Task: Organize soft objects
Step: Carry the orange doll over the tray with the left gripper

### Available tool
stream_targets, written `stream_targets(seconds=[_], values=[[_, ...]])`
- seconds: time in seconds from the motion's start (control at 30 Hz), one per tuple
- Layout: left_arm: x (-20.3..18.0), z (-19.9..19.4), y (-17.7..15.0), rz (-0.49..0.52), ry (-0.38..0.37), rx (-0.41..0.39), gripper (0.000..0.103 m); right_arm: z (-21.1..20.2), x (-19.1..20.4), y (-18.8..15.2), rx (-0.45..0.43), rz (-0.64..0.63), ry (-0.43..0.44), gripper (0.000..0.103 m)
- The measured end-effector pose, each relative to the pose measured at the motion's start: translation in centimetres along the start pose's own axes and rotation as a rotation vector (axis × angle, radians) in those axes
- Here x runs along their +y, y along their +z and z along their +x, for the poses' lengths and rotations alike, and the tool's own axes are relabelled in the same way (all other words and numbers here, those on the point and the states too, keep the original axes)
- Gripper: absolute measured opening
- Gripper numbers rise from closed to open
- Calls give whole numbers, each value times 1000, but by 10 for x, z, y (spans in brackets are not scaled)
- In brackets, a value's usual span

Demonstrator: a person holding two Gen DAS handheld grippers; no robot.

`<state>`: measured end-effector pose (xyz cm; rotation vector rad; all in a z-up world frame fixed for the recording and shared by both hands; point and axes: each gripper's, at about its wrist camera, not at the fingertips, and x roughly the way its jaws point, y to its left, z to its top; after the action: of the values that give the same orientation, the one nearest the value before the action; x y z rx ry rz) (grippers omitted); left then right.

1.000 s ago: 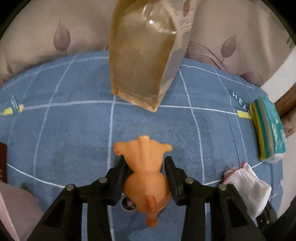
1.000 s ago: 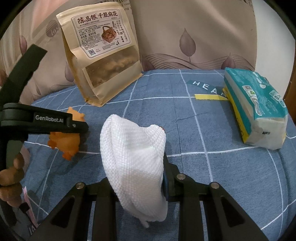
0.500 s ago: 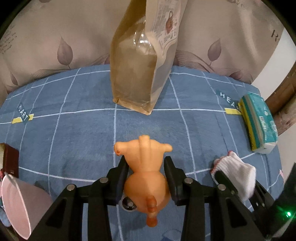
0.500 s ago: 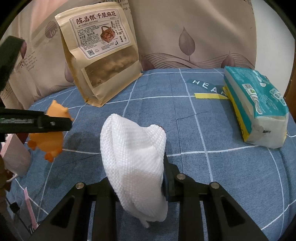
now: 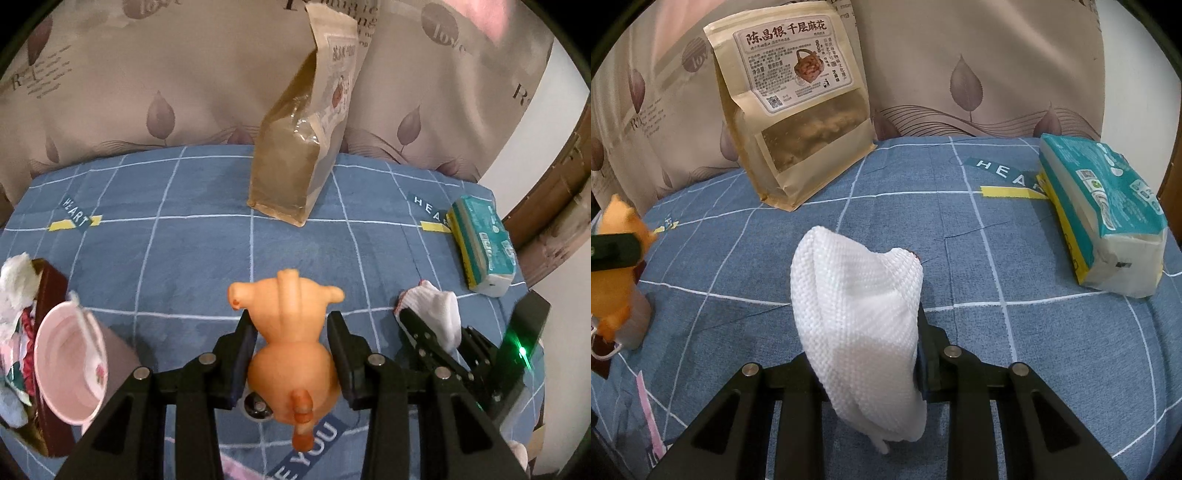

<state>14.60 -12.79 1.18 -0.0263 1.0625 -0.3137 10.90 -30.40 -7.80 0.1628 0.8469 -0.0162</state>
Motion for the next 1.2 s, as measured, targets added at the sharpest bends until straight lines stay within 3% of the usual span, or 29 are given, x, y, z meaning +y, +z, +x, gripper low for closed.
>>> stream_targets(seconds=[0.63, 0.83, 1.2], values=[[65, -90, -37, -21, 56, -81, 40, 2, 1, 0, 1, -10, -13, 23], [94, -110, -41, -43, 107, -101, 40, 3, 2, -2, 1, -14, -16, 24], [168, -138, -51, -111, 277, -126, 40, 4, 1, -3, 1, -17, -19, 24]])
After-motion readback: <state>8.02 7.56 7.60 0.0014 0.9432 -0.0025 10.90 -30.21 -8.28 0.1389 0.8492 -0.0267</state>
